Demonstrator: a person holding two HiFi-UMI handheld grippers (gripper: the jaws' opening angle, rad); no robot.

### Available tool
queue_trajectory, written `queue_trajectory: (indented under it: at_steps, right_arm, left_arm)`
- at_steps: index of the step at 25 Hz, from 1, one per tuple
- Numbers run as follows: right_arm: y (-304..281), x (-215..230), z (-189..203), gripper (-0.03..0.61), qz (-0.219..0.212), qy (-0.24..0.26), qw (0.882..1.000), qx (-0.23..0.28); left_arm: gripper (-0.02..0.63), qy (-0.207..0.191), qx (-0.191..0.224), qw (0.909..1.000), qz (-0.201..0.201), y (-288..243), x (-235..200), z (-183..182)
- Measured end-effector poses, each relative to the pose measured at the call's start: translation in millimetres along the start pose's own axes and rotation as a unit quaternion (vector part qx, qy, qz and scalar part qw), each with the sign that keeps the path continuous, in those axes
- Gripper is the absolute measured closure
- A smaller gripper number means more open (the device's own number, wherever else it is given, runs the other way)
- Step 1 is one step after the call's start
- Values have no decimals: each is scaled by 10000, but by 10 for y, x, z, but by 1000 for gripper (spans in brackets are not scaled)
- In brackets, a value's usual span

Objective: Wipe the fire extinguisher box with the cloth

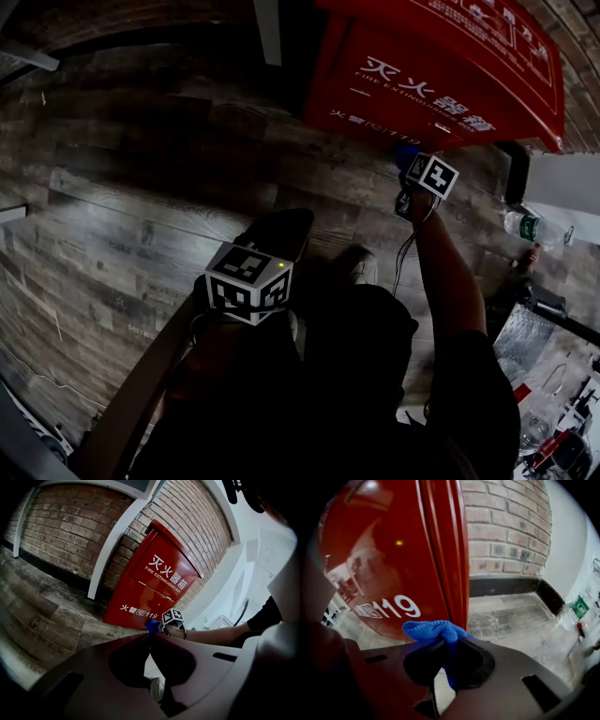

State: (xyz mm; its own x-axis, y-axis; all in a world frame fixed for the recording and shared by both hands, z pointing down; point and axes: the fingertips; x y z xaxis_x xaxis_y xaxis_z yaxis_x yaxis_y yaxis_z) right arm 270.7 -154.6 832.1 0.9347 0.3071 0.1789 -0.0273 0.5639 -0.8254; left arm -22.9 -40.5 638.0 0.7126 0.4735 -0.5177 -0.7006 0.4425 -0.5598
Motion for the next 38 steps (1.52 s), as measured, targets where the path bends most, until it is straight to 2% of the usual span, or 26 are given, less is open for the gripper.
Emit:
queue_trajectory:
  at_steps: [4,8,13,16,18,20,26,29,33,35,38]
  right_arm:
    - [440,-151,-77,518,-389,458,9965,585]
    - [979,-323,-174,518,-1015,719,9826,1379]
    - [1772,-463,-310,518,-1631,756,9616,2075]
    - [2255,-446,-462,518,-1710,737,9568,2233]
    - [2635,-411,-656,518,-1643,472,9573,2333]
    - [3132,-429,-921,518,-1586,225,9563,2444]
    - [4890,-879,-1709,518,-1718,353,9406,2906]
    - [5581,-1120,-1831,518,-1629,593,9474,2688]
    - [6606,-1402,-1969,518,-1538,688,9482,2694]
    - [7186,-1495,-1978,518,-1278,886,9484,2763]
    - [7956,-1628,-1891,518,-863,1166,9494,2785]
  left_arm:
    - [604,73,-71,9999,32,-91,22,33]
    - [604,260,138,9996,11,-177,-30,-50]
    - [604,-83,391,9964,-750,-98,-32,-310]
    - [604,-548,452,9921,-1036,-49,180,-577]
    - [604,-806,475,9897,-1087,23,399,-841]
    - [604,-817,484,9908,-961,138,691,-1126]
    - [604,-888,522,9921,-723,899,1737,-2043]
    - [604,-1043,573,9914,-541,1442,2344,-2483]
    - [604,-1826,521,9808,-454,2232,3077,-3022]
    - [604,-2092,502,9755,-461,2681,3411,-3194]
    - [604,-2274,454,9718,-427,3329,3815,-3339]
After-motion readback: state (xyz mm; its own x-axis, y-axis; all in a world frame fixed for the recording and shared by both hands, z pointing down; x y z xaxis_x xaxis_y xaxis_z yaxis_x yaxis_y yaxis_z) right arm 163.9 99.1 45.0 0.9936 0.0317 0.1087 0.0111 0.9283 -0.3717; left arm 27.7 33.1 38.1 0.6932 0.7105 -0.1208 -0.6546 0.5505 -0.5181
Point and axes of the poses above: the fingertips, and each gripper's own axes: y backward along the fingers, x to its right, z out of its underside, and after that the axes turned 3 degrees about -z, right-handed
